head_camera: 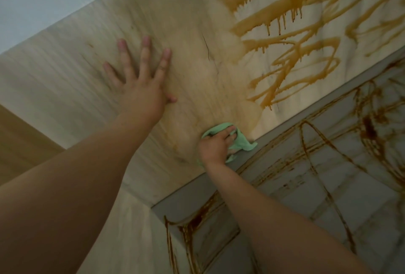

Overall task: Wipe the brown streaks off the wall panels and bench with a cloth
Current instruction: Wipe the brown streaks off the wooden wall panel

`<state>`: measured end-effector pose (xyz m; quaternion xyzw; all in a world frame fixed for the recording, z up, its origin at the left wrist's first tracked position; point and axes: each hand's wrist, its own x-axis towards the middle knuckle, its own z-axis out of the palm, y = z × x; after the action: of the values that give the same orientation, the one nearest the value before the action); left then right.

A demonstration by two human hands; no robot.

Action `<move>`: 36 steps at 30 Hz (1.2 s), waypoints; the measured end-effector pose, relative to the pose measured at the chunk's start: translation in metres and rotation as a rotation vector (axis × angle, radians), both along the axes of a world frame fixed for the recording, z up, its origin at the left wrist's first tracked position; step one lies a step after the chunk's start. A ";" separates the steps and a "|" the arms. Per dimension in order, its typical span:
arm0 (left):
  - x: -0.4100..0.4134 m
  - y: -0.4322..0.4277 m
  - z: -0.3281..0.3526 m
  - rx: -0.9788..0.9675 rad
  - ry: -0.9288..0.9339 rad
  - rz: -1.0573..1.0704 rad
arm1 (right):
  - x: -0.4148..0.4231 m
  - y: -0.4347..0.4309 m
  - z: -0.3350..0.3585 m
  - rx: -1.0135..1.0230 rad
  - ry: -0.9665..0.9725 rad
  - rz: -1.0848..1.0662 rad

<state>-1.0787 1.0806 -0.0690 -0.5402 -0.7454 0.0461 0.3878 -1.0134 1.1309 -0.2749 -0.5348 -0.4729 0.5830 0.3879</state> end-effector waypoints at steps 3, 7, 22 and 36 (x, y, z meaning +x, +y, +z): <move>0.003 -0.001 0.002 -0.004 -0.014 0.016 | 0.053 0.047 0.014 -0.001 0.002 -0.132; 0.007 -0.001 0.005 0.008 -0.047 0.017 | 0.128 0.128 0.030 0.069 0.059 -0.262; 0.048 -0.007 0.055 -0.070 -0.016 0.097 | 0.112 0.100 0.048 0.209 -0.154 0.023; 0.101 0.086 0.122 0.113 0.031 0.044 | 0.121 0.145 0.013 0.015 -0.416 0.216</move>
<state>-0.9781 1.1671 0.0526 -0.5002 -0.7524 0.0208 0.4280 -0.8927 1.2758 -0.2622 -0.5870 -0.6013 0.4948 0.2214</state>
